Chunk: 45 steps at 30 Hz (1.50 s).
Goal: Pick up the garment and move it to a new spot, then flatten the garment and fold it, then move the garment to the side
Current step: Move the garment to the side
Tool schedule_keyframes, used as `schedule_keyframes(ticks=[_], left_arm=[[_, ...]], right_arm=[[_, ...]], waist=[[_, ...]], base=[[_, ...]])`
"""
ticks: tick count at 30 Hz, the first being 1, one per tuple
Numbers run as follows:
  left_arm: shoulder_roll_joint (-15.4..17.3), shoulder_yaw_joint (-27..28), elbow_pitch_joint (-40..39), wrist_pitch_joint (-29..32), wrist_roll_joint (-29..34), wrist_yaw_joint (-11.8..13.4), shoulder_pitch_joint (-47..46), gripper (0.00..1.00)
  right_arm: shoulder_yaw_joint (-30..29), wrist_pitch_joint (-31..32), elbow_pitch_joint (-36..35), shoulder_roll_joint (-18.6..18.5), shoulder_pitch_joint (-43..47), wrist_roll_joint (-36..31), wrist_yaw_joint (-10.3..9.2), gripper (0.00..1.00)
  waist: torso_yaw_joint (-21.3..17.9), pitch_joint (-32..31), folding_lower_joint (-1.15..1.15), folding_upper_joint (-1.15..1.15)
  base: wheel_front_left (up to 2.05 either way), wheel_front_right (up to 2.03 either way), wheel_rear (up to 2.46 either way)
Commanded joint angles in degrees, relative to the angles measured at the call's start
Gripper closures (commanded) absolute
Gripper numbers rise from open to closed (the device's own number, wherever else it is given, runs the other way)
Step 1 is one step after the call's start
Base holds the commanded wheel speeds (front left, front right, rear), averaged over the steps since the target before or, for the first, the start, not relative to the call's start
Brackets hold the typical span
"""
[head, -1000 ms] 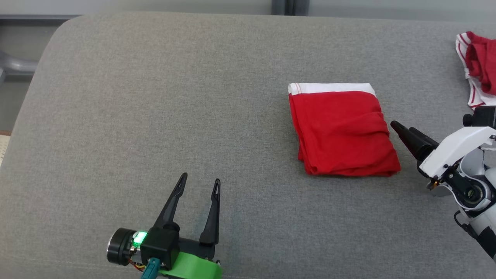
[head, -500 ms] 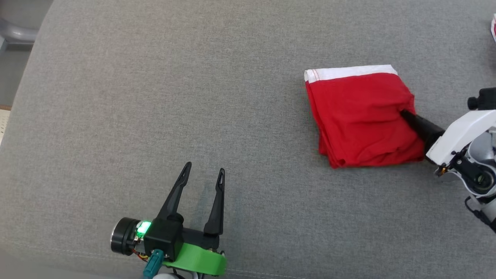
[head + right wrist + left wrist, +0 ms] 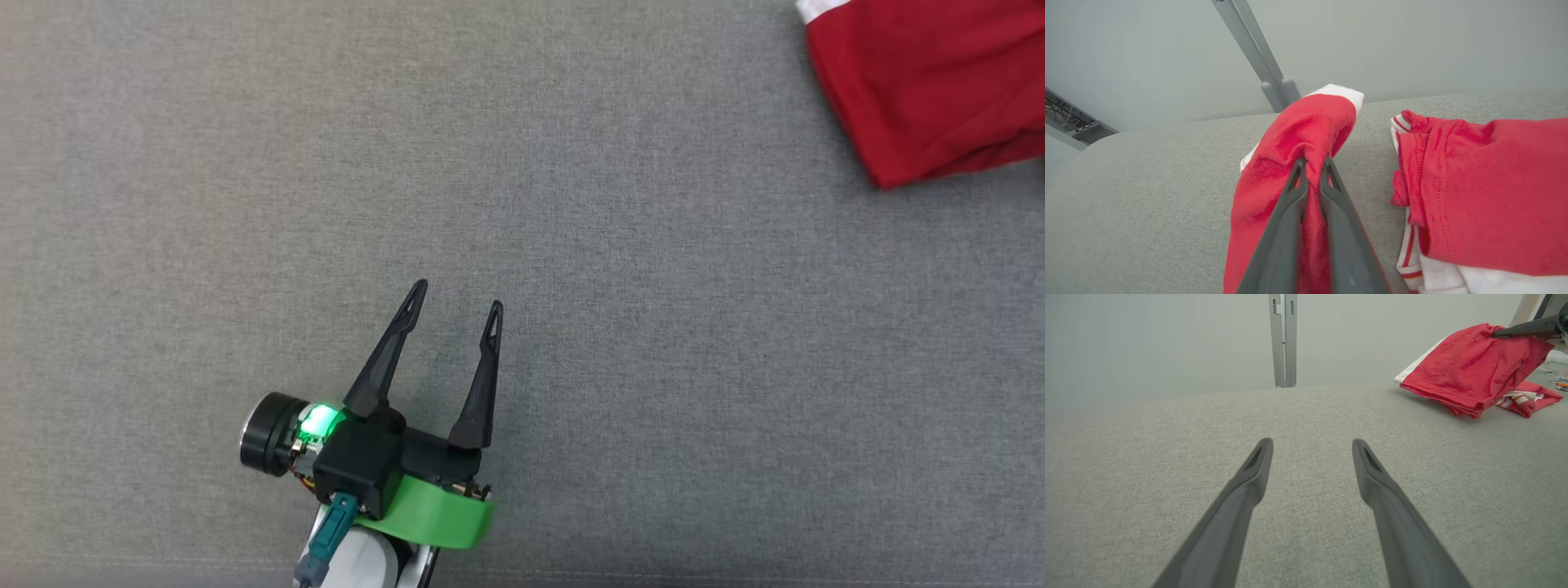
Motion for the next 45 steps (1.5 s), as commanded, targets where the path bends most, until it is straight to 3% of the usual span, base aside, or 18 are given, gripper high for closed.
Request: schedule_keyframes(ticks=[1,12,27,28,29,38,45], left_arm=[[0.1,-0.2,-0.6,-0.2,0.9,0.0,-1.6,0.0],[0.2,0.1,-2.3,-0.2,3.0,-1.3,-4.8,0.0],[0.2,1.9,-2.8,-0.2,4.6,-2.9,-5.7,0.0],[0.2,2.0,-2.9,-0.2,4.6,-2.9,-5.7,0.0],[0.2,2.1,-2.9,-0.2,4.5,-3.0,-5.7,0.0],[0.2,1.7,-2.7,-0.2,3.6,-2.7,-5.3,0.0],[0.2,2.6,-1.4,-0.2,1.3,-0.7,-2.5,0.0]], right_arm=[[-0.6,-0.4,-0.3,-1.6,-1.9,-0.8,0.01,1.0],[-4.1,0.4,-0.2,-11.9,-7.2,-6.0,0.0,1.0],[-8.6,-1.7,6.5,-19.1,-1.3,-8.3,-0.01,1.0],[-8.9,-2.6,7.4,-19.4,-1.4,-9.6,-0.02,0.8],[-9.2,-3.3,8.3,-19.3,-1.8,-10.6,-0.02,0.0],[-9.7,-9.7,16.7,-14.1,-6.4,-25.1,-0.02,0.0],[-9.3,-18.7,16.0,-2.3,-3.8,-31.7,-0.04,0.0]], waist=[[-1.5,3.4,-0.01,0.0],[-1.8,9.8,-0.01,0.0],[-0.7,11.6,-0.01,0.0],[-0.7,11.5,-0.01,0.0],[-0.6,11.5,-0.01,0.0],[-0.1,9.0,-0.01,0.0],[-0.2,2.1,-0.01,0.0]], base=[[0.0,0.0,0.0],[0.0,0.0,0.0],[0.0,0.0,0.0],[0.0,0.0,0.0],[0.0,0.0,0.0],[0.0,0.0,0.0],[0.0,0.0,0.0]])
